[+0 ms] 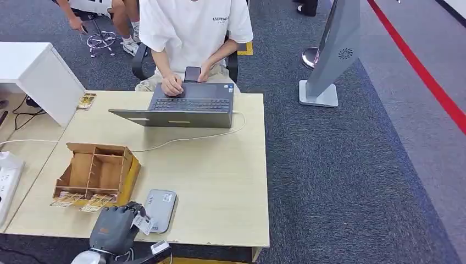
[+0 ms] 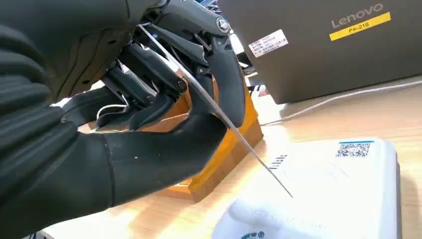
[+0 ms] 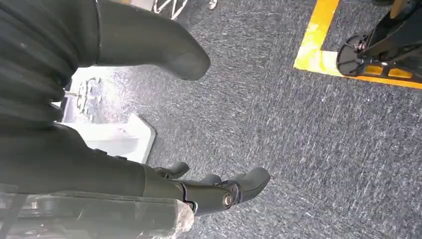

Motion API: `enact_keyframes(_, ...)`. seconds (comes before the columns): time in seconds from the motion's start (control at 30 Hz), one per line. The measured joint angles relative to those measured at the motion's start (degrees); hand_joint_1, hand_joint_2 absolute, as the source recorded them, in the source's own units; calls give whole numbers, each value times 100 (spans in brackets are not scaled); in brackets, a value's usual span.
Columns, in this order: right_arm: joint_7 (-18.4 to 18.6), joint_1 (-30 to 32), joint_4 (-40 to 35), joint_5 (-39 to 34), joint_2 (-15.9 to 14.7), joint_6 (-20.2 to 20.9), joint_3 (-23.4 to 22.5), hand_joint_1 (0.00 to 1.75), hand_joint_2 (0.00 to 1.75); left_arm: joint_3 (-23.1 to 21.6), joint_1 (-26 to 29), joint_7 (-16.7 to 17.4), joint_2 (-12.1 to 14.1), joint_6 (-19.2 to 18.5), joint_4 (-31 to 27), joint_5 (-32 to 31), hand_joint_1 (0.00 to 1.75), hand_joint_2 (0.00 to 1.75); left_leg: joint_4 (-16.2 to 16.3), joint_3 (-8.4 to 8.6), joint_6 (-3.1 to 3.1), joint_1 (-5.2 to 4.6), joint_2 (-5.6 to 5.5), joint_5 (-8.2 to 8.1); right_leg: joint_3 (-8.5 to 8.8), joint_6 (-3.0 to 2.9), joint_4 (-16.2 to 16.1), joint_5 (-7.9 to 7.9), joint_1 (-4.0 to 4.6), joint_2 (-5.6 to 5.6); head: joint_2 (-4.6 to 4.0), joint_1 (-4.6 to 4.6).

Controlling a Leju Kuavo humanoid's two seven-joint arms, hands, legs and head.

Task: Pass the card to the sensor for recognition and then transmit it.

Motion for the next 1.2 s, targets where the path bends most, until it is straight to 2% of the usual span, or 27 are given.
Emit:
enact_keyframes(0.57, -2, 3, -24, 4, 0, -2, -4, 0, 175, -35, 10, 15, 44, -26, 57, 0, 175, 175, 0, 0, 0, 0, 0, 0, 0, 0, 0, 0, 0, 0, 0, -2)
enact_keyframes(0.83, 0, 18, -59, 111, 0, -9, -57, 0, 175, -35, 40, 485, 33, -9, 68, -197, 175, 175, 0, 0, 0, 0, 0, 0, 0, 0, 0, 0, 0, 0, 0, -2)
enact_keyframes(1.03, -2, 24, -72, 129, 0, -9, -72, 0, 175, -35, 50, 490, 31, -26, 74, -199, 175, 175, 0, 0, 0, 0, 0, 0, 0, 0, 0, 0, 0, 0, 0, -2)
enact_keyframes(1.07, -9, 28, -79, 166, 0, -7, -79, 0, 175, -35, 51, 490, 28, -48, 90, -199, 175, 175, 0, 0, 0, 0, 0, 0, 0, 0, 0, 0, 0, 0, 0, -2)
enact_keyframes(1.1, -66, 26, -87, 225, 0, 26, -85, 0, 175, -35, -101, 332, -50, -494, 313, -142, 175, 175, 0, 1, 0, 0, -1, 0, 1, 0, 0, 0, 0, -3, 0, -2)
enact_keyframes(1.2, -72, 19, -87, 254, 0, 33, -87, 0, 175, -44, -250, 249, -140, -544, 540, -133, 175, 175, 0, 13, 0, 0, -1, 0, 13, 0, 0, 0, 0, -4, 0, -2)
